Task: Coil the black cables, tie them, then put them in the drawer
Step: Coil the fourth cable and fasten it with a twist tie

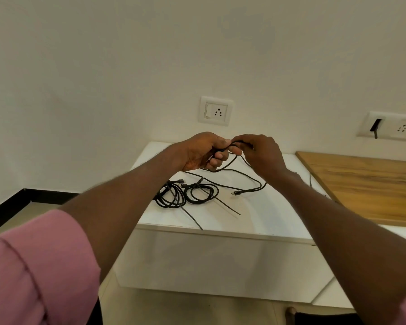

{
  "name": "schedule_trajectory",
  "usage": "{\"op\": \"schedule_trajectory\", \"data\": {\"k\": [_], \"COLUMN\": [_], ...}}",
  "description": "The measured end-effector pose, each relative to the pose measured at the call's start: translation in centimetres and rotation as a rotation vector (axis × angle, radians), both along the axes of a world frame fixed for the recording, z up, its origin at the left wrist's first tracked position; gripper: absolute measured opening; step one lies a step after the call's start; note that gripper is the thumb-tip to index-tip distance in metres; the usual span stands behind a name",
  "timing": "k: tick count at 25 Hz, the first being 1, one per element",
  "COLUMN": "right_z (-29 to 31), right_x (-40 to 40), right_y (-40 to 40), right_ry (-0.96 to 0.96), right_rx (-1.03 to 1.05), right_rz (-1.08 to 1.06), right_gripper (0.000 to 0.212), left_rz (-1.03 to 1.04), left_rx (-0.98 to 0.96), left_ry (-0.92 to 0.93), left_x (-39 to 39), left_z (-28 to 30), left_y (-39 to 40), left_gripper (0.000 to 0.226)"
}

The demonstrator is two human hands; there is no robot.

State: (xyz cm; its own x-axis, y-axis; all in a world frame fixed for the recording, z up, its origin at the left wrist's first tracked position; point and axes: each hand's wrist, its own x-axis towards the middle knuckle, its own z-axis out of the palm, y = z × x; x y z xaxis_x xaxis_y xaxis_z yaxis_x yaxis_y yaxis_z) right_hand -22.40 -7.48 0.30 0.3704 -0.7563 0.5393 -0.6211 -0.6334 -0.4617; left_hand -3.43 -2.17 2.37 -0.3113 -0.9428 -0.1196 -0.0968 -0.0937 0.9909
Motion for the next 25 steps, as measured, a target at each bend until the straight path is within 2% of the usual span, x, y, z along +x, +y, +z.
{"op": "schedule_trajectory", "data": {"k": [3,5,7,10,12,14,16,19,20,22,25], "right_z": [-0.1,-0.2,-0.3,0.1,0.4,0.6,0.3,-0.9,-1.2,-1.3,-1.1], "right_x": [-0.1,0.0,-0.1,-0.8,-1.3,-1.4,-1.3,-0.4,0.1,1.1,1.8], "right_y": [-0.1,-0.3,-0.4,-0.2,-0.3,-0.6,-1.0,-0.6,-0.3,0.4,0.7], "right_ry": [0.049,-0.008,-0.202,-0.533,-0.676,-0.743,-0.59,-0.007,0.133,0.266,0.324], "right_rx": [-0.005,0.049,0.178,0.385,0.457,0.459,0.313,0.018,-0.046,-0.105,-0.079], "right_rz": [-0.03,-0.011,0.058,0.146,0.157,0.125,0.031,-0.086,-0.092,-0.061,0.092], "right_gripper": [0.022,0.021,0.022,0.02,0.019,0.017,0.013,0.017,0.019,0.022,0.021], "left_rz": [0.001,0.067,0.142,0.211,0.253,0.289,0.3,0.244,0.23,0.258,0.39], "left_rx": [0.041,0.037,0.022,0.01,0.012,-0.002,-0.041,-0.088,-0.101,-0.14,-0.206], "left_ry": [0.116,0.206,0.33,0.635,0.809,0.897,0.896,0.856,0.826,0.728,0.577], "left_x": [-0.2,-0.3,-0.2,0.3,0.9,1.2,0.8,-0.4,-0.7,-0.9,-0.8], "left_z": [0.1,0.4,0.8,1.6,1.8,1.7,1.3,1.1,1.2,1.3,1.1], "left_y": [0.0,-0.2,-0.3,-0.7,-1.0,-1.2,-1.3,-1.4,-1.5,-1.7,-1.7], "left_gripper": [0.029,0.025,0.025,0.027,0.026,0.027,0.031,0.034,0.034,0.034,0.036]}}
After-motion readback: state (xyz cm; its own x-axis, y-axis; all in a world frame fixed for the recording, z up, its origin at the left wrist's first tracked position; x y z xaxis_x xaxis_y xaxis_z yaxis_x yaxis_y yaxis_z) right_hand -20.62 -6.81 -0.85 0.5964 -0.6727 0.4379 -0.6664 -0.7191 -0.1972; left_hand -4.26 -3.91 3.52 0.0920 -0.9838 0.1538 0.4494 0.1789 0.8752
